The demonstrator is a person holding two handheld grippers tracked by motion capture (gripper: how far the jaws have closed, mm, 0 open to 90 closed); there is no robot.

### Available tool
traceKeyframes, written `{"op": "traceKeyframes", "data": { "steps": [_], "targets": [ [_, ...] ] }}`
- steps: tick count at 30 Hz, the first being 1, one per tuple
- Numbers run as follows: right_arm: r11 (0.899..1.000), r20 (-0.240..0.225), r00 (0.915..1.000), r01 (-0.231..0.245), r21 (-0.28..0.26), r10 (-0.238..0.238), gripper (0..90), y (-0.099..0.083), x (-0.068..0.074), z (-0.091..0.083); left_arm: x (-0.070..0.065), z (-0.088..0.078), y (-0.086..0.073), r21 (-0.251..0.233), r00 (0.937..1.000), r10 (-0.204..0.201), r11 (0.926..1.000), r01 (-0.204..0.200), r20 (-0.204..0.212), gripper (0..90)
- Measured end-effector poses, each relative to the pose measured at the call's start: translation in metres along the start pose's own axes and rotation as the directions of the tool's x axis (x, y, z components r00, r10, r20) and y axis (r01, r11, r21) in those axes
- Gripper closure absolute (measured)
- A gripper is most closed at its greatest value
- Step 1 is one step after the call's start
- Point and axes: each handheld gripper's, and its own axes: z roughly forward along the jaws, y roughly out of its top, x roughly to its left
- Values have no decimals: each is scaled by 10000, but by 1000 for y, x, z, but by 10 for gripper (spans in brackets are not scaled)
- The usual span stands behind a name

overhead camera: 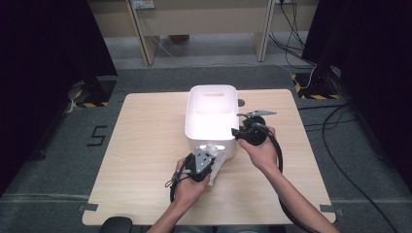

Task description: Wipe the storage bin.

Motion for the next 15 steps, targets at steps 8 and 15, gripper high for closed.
{"op": "traceKeyframes", "data": {
  "steps": [8,15],
  "targets": [
    [10000,8,10000,-19,11,19,658,0,0,0,0,4,-3,171,9999,-142,9998,142,39,748],
    [10000,7,10000,-15,4,15,658,0,0,0,-2,13,-12,639,9996,-197,9978,183,212,748]
  ]
}}
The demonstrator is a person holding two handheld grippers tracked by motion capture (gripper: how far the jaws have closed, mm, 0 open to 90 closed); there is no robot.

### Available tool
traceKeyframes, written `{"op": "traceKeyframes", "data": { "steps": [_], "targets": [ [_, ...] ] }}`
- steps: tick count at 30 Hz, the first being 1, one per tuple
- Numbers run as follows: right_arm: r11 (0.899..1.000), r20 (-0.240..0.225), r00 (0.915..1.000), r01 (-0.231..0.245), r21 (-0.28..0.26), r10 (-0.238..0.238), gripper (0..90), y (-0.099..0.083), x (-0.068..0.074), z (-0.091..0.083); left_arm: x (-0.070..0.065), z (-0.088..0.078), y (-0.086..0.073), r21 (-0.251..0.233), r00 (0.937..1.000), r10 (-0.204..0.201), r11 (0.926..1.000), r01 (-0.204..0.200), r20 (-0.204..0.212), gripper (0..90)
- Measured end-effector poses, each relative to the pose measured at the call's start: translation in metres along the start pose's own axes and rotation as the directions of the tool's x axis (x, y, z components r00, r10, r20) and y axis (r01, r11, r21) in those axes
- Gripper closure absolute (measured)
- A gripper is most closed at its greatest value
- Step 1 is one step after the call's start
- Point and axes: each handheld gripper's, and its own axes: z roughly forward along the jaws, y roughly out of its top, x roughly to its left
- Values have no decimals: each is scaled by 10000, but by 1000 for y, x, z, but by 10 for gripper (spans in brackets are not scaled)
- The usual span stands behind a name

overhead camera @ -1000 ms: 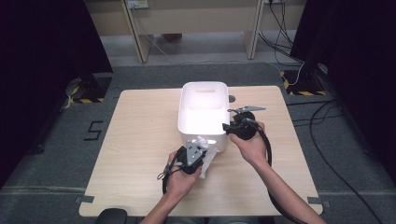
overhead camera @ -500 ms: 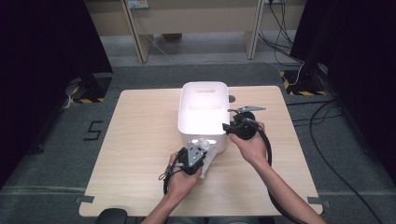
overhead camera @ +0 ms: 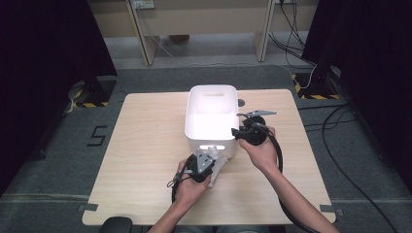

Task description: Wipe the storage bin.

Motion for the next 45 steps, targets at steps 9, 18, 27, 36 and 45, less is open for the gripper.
{"op": "traceKeyframes", "data": {
  "steps": [9,18,27,36,45],
  "targets": [
    [10000,-3,10000,-9,-10,9,657,0,0,0,-1,4,-2,43,10000,-83,10000,83,3,748],
    [10000,49,10000,-2,-59,2,643,-1,1,0,1,13,-5,234,9998,-175,9996,173,59,748],
    [10000,13,10000,-81,-56,81,635,0,0,1,0,8,0,100,9996,-244,9997,242,152,748],
    [10000,-45,10000,-81,-35,81,646,0,-1,1,-4,-5,12,-425,9992,-256,9987,269,309,748],
    [9999,-50,9999,-113,-24,113,659,1,-1,1,-7,-15,23,-692,9993,-188,9974,210,323,748]
  ]
}}
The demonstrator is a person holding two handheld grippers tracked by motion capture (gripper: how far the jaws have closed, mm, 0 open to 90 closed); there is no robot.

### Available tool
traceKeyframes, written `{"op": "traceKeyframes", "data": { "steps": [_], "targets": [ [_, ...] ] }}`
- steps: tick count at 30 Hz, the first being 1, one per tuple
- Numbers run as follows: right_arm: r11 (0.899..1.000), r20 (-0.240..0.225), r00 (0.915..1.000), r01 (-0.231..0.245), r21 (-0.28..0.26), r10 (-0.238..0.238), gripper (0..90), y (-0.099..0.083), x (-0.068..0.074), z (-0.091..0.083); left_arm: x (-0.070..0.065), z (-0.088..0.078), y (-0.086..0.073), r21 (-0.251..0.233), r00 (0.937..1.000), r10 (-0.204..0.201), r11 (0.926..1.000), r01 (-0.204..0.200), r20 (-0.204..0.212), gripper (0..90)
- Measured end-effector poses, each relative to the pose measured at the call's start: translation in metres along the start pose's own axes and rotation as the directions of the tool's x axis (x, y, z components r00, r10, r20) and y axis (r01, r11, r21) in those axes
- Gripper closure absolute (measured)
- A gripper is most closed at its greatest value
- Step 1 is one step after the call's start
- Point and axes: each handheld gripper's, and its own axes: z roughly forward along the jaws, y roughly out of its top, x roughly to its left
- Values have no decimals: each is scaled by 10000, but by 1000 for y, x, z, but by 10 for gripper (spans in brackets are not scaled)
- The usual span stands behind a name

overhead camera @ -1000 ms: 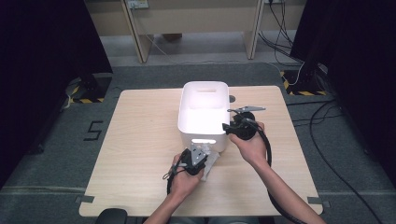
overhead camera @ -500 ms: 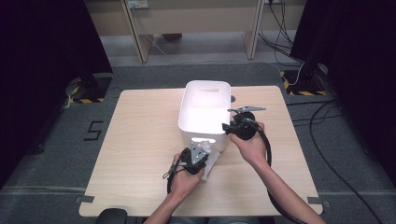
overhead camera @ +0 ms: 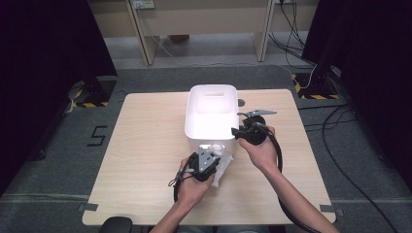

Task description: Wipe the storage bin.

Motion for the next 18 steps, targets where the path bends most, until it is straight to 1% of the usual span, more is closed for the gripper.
{"op": "traceKeyframes", "data": {
  "steps": [3,5,10,11,13,14,15,18],
  "targets": [
    [10000,7,10000,14,-11,-14,659,0,0,0,-1,-4,5,-126,10000,50,9999,-50,-27,748],
    [10000,-8,10000,-28,-10,28,658,0,0,0,-2,-6,7,-217,10000,0,9998,-1,-20,748],
    [10000,10,10000,-37,-10,37,659,0,0,0,-1,-9,13,-282,10000,18,9996,-18,-32,748],
    [10000,3,10000,-35,-13,35,658,0,0,0,0,-10,14,-280,9999,58,9996,-62,-144,748],
    [10000,7,10000,-30,-3,30,658,0,0,0,-1,-11,16,-354,10000,14,9994,-15,-25,748],
    [10000,-7,10000,-31,-11,31,658,0,0,0,-1,-11,17,-394,10000,15,9992,-18,-66,748],
    [10000,-6,10000,-15,-14,15,658,0,0,0,-1,-11,18,-434,9998,141,9990,-145,-111,748],
    [10000,-6,10000,-15,-14,15,658,0,0,0,-1,-12,20,-480,9998,170,9987,-175,-116,748]
  ]
}}
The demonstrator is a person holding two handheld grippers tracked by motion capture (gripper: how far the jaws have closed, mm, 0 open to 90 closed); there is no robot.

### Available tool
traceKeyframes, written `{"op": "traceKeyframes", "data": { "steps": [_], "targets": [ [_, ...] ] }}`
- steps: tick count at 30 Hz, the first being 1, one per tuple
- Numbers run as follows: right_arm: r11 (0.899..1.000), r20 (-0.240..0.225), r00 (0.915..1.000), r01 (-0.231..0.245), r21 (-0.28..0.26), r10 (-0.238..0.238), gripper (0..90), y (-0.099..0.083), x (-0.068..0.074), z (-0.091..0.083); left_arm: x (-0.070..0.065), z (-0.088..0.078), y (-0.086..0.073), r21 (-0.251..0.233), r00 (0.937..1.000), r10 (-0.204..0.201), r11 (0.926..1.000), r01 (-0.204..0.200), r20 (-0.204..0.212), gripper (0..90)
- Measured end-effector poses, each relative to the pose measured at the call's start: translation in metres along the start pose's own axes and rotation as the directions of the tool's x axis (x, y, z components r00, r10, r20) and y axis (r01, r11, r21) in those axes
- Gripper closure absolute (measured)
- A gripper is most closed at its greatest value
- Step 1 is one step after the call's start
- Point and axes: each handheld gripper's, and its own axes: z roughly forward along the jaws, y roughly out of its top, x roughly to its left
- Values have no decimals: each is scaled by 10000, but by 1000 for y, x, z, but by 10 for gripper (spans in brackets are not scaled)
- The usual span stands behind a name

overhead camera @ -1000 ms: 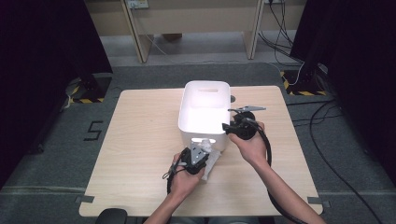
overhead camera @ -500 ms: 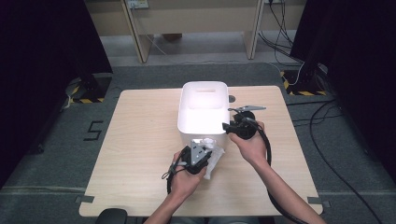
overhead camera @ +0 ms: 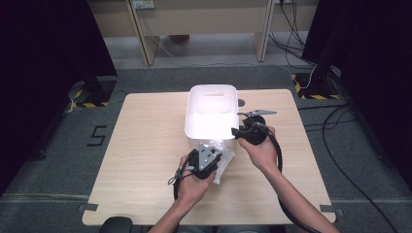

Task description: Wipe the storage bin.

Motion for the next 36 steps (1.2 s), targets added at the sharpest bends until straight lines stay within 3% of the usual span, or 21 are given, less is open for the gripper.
{"op": "traceKeyframes", "data": {
  "steps": [36],
  "targets": [
    [10000,-21,10000,29,-5,-29,658,0,0,0,-4,15,-9,546,9999,134,9984,-133,-9,748]
  ]
}}
